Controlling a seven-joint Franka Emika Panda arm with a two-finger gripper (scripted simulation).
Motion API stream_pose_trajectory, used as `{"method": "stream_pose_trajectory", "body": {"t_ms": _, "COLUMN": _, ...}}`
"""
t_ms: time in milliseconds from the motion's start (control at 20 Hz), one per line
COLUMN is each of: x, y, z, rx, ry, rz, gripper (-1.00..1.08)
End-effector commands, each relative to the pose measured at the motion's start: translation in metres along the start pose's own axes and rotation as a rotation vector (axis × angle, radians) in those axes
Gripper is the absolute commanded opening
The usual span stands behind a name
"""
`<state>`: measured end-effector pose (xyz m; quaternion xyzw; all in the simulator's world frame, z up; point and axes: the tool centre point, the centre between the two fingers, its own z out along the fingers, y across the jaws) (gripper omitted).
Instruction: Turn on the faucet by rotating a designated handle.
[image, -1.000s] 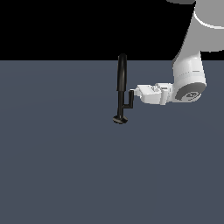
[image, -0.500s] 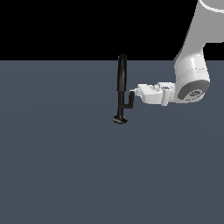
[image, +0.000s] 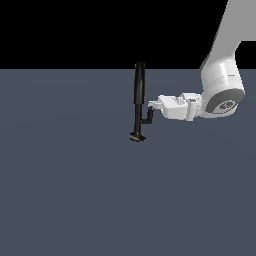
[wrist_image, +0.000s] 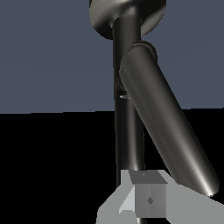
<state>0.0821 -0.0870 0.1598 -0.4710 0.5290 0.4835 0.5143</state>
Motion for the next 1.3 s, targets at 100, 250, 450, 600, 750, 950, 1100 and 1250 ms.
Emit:
{"method": "stream_pose_trajectory", "body": {"t_ms": 100, "x": 0.008, "y": 0.014, "z": 0.0, "rx": -0.003, "ry": -0.002, "rz": 0.008, "gripper": -1.0}}
{"method": "stream_pose_trajectory", "body": {"t_ms": 250, "x": 0.012, "y": 0.023, "z": 0.0, "rx": -0.004, "ry": -0.002, "rz": 0.008, "gripper": -1.0}}
{"method": "stream_pose_trajectory", "body": {"t_ms": 450, "x": 0.017, "y": 0.035, "z": 0.0, "rx": -0.004, "ry": -0.003, "rz": 0.009, "gripper": -1.0}}
{"method": "stream_pose_trajectory", "body": {"t_ms": 600, "x": 0.021, "y": 0.045, "z": 0.0, "rx": -0.005, "ry": -0.003, "rz": 0.01, "gripper": -1.0}}
{"method": "stream_pose_trajectory", "body": {"t_ms": 750, "x": 0.012, "y": 0.04, "z": 0.0, "rx": -0.004, "ry": -0.001, "rz": -0.009, "gripper": -1.0}}
{"method": "stream_pose_trajectory", "body": {"t_ms": 950, "x": 0.04, "y": 0.052, "z": 0.0, "rx": -0.005, "ry": -0.002, "rz": -0.001, "gripper": -1.0}}
{"method": "stream_pose_trajectory", "body": {"t_ms": 1100, "x": 0.061, "y": 0.061, "z": 0.0, "rx": -0.005, "ry": -0.003, "rz": 0.005, "gripper": -1.0}}
{"method": "stream_pose_trajectory", "body": {"t_ms": 1250, "x": 0.075, "y": 0.068, "z": 0.0, "rx": -0.006, "ry": -0.003, "rz": 0.01, "gripper": -1.0}}
